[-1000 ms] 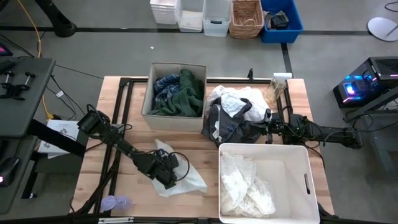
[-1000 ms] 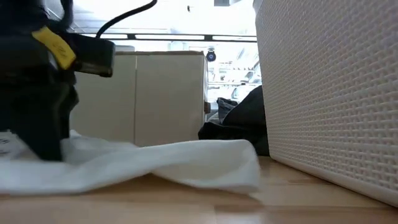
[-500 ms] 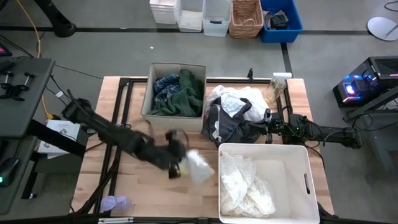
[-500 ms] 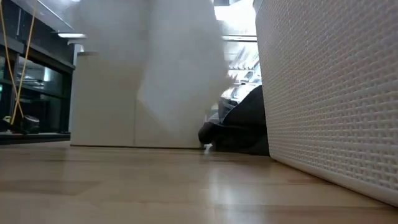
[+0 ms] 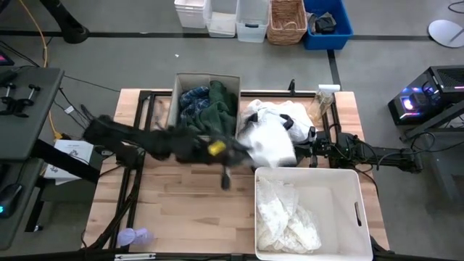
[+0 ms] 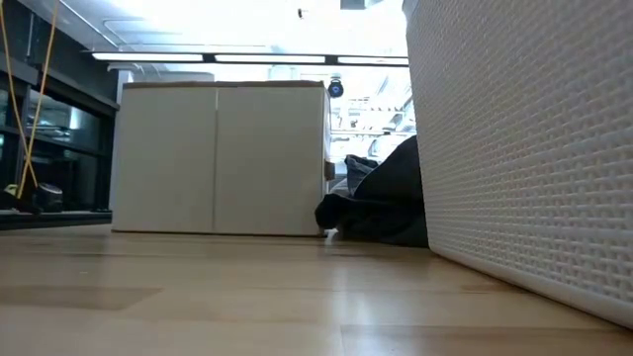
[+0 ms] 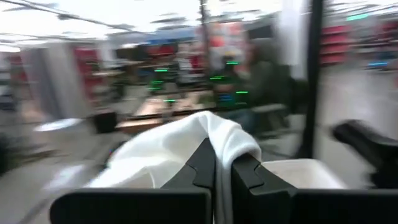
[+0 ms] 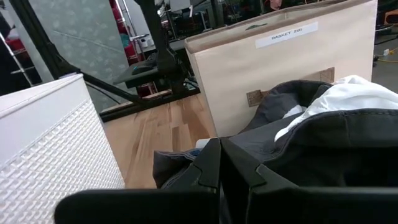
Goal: Sort clothes
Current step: Put the white towel into the laundry bin
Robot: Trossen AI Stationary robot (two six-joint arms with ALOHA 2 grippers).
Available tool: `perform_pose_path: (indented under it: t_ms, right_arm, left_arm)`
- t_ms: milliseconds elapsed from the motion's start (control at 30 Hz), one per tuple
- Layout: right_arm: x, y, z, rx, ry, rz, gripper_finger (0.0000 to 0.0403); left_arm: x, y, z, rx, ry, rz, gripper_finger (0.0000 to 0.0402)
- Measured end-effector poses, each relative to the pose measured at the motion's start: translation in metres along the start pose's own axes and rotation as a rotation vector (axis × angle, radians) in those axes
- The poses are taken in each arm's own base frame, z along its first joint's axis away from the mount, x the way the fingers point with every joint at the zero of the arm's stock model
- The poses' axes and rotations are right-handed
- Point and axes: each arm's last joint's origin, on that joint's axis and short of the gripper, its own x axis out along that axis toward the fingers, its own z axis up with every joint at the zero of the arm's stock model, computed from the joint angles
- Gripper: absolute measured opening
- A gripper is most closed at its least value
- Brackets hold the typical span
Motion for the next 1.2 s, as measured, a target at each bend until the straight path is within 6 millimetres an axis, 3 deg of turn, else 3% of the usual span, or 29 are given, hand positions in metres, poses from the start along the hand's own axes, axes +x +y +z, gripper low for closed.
perform_pose_path:
  t_ms: [133,267,400,733,867,1000,1100,1200]
  right_arm:
    - [0.000,0.000,0.000,0.000,0.000,0.000,0.0001]
    - [0.000,0.000,0.000,0.000,0.000,0.000,0.0001]
    - [0.000,0.000,0.000,0.000,0.000,0.000,0.0001]
    - [0.000,0.000,0.000,0.000,0.000,0.000,0.0001]
    - [0.000,0.000,0.000,0.000,0.000,0.000,0.0001]
    - [0.000,0.000,0.000,0.000,0.001,0.000,0.0001]
    - [0.000,0.000,0.000,0.000,0.001,-0.001,0.0001]
    - [0.000,0.000,0.000,0.000,0.000,0.000,0.0001]
  left_arm:
    - [0.033,-0.029,-0.028,-0.061,0.008,-0.171,0.0001]
    - [0.056,-0.051,-0.058,-0.140,0.048,-0.221,0.0005]
    - [0.069,-0.061,-0.085,-0.181,0.119,-0.260,0.0042]
    - [0.068,-0.053,-0.056,-0.289,-0.134,-0.381,0.0210]
    - [0.068,-0.053,-0.055,-0.200,-0.156,-0.360,0.0256]
    - [0.081,-0.056,-0.087,-0.113,-0.002,-0.170,0.0267]
    - [0.090,-0.047,-0.120,-0.249,0.205,-0.127,0.0268]
    - [0.092,-0.037,-0.137,-0.426,0.354,-0.148,0.0268]
